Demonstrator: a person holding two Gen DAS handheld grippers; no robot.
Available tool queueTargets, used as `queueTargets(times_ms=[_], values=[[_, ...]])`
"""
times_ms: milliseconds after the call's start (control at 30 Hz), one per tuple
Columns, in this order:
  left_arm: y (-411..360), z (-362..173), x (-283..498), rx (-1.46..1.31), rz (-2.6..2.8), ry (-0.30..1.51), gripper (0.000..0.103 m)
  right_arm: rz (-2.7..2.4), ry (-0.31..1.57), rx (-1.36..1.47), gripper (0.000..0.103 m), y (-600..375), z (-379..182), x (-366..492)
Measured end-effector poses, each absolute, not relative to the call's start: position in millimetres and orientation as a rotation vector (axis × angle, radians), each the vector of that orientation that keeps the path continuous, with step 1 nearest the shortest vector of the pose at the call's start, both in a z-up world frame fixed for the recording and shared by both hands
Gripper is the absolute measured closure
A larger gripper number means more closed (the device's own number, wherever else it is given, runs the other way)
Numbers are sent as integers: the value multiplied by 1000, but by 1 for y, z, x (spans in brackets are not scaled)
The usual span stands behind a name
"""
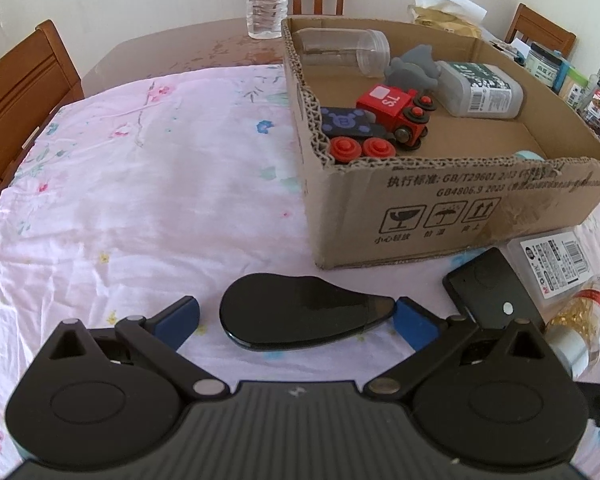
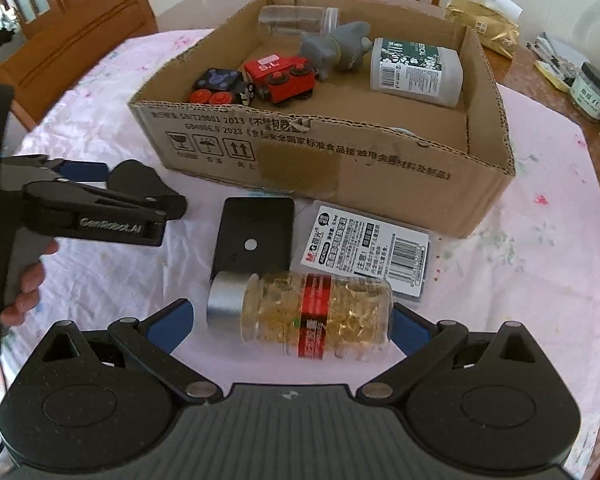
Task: Organize rigid objects
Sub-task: 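Move the left tool over the black oval case while the right tool approaches the capsule jar, then close the right tool on the clear capsule jar while the left tool grasps the black oval case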
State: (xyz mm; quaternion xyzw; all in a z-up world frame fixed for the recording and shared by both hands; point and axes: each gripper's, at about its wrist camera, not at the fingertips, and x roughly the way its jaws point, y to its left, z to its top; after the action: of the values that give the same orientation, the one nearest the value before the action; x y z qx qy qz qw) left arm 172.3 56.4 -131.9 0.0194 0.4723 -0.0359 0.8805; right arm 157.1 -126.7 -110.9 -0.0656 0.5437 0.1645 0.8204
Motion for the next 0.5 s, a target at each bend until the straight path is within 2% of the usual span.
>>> queueTargets(times_ms=[500], values=[[57,-131,170,43,-76,991,0,178,1209,-193,0,-145,-131,153]])
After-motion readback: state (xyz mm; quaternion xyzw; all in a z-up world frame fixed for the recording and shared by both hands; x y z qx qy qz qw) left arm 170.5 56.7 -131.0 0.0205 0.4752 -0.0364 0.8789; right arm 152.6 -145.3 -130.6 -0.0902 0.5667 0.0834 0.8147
